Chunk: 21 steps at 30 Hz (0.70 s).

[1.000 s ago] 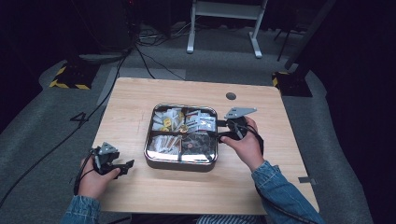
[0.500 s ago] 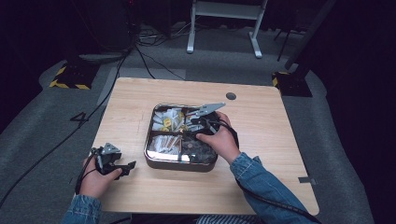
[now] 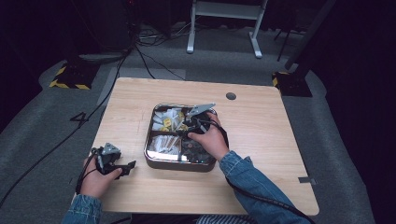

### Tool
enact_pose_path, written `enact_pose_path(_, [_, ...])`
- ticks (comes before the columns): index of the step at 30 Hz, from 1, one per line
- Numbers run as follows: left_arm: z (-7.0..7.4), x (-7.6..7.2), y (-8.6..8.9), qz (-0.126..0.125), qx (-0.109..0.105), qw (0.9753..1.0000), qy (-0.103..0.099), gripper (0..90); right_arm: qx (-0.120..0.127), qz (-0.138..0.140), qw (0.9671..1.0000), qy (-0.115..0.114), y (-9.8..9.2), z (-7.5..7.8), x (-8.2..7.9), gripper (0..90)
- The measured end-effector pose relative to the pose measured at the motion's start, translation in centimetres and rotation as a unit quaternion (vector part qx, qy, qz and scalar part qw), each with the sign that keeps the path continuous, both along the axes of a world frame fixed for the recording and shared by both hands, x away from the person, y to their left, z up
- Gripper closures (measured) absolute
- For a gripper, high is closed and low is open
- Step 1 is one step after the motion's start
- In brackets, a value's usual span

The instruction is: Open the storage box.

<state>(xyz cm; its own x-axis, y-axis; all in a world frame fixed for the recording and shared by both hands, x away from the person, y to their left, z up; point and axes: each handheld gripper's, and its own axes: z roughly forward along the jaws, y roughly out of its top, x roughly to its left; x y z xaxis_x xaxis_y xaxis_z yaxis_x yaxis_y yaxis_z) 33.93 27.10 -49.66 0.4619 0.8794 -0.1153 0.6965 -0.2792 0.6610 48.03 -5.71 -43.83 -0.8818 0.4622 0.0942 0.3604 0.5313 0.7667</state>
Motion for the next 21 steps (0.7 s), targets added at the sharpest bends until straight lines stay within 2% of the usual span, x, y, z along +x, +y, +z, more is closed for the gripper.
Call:
enact_pose_path(1, [0.01, 0.0, -0.02, 0.0, 0.0, 1.0, 0.001, 25.9, -0.008, -0.004, 1.0, 0.001, 0.08, -0.32, 0.12, 48.5])
enact_pose_path(3, [0.01, -0.01, -0.02, -0.001, -0.001, 1.0, 0.001, 25.9, -0.007, -0.006, 1.0, 0.0, 0.1, -0.42, 0.15, 50.0])
enact_pose_path(6, [0.02, -0.03, -0.05, 0.0, -0.001, 1.0, 0.002, 25.9, -0.018, -0.003, 0.9997, -0.014, 0.23, -0.4, -0.06, 58.2])
enact_pose_path(9, [0.03, -0.03, -0.07, 0.0, 0.0, 1.0, 0.002, 25.9, -0.023, -0.007, 0.9994, -0.023, 0.33, -0.41, -0.29, 58.8])
enact_pose_path(21, [0.01, 0.01, -0.06, -0.001, 0.0, 1.0, 0.002, 26.1, -0.023, -0.018, 0.9992, -0.026, 0.43, -0.4, -0.47, 59.0])
